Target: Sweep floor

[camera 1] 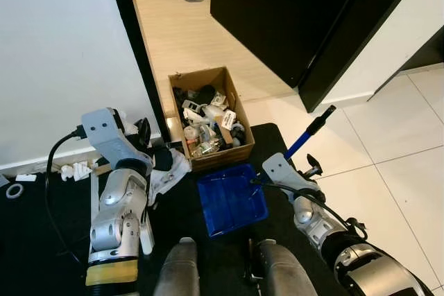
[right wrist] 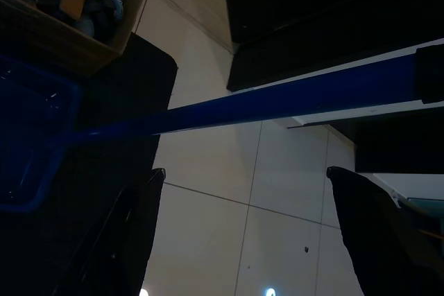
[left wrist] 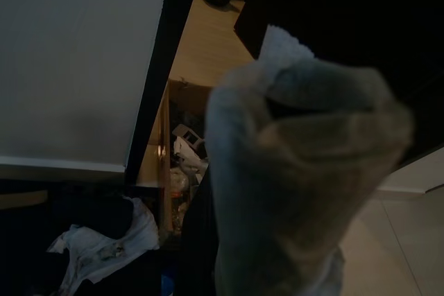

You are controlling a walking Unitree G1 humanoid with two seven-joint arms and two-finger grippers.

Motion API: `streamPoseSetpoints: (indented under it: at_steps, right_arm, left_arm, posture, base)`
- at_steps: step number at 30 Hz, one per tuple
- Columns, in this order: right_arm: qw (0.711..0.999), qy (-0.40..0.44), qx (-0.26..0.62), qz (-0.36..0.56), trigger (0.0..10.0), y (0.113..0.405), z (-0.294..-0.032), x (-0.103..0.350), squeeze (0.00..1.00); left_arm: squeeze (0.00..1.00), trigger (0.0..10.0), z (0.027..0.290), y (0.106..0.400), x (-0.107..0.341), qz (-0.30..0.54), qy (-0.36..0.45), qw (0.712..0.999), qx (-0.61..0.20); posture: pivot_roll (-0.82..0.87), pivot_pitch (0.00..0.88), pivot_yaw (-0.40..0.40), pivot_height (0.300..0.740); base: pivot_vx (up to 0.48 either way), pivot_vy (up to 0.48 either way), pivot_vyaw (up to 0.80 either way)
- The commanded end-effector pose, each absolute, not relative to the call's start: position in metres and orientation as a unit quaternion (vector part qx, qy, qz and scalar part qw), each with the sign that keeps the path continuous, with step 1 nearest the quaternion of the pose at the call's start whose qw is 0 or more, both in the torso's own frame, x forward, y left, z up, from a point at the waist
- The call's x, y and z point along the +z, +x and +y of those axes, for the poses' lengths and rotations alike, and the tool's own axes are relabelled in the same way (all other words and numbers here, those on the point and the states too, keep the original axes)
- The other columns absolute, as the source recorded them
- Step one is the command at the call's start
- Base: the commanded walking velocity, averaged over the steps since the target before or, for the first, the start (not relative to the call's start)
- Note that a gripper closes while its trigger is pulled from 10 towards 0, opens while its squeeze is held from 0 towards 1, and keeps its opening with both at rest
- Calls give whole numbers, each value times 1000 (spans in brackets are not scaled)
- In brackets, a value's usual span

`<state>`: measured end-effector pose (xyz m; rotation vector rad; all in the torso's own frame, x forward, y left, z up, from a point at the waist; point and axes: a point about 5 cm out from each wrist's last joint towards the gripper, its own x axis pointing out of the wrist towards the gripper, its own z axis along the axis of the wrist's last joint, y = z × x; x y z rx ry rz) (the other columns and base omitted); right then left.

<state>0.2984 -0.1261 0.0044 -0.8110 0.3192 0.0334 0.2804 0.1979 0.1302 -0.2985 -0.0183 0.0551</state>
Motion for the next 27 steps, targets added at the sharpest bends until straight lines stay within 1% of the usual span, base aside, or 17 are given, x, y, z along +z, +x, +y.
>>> streamPoseSetpoints:
  at_steps: [1,27]
  right_arm:
    - [903,-395,17,170,10000,293,-129,-2,0]
    - [902,-395,17,173,10000,292,-132,-3,0]
  left_arm:
    - [0,10000,197,279,130,-9,-146,989,30]
    - [0,10000,197,277,130,-10,-144,989,33]
  posture:
    - [125,217,-89,740]
    - [143,210,-103,740]
  base:
    - [0,0,0]
    - [0,0,0]
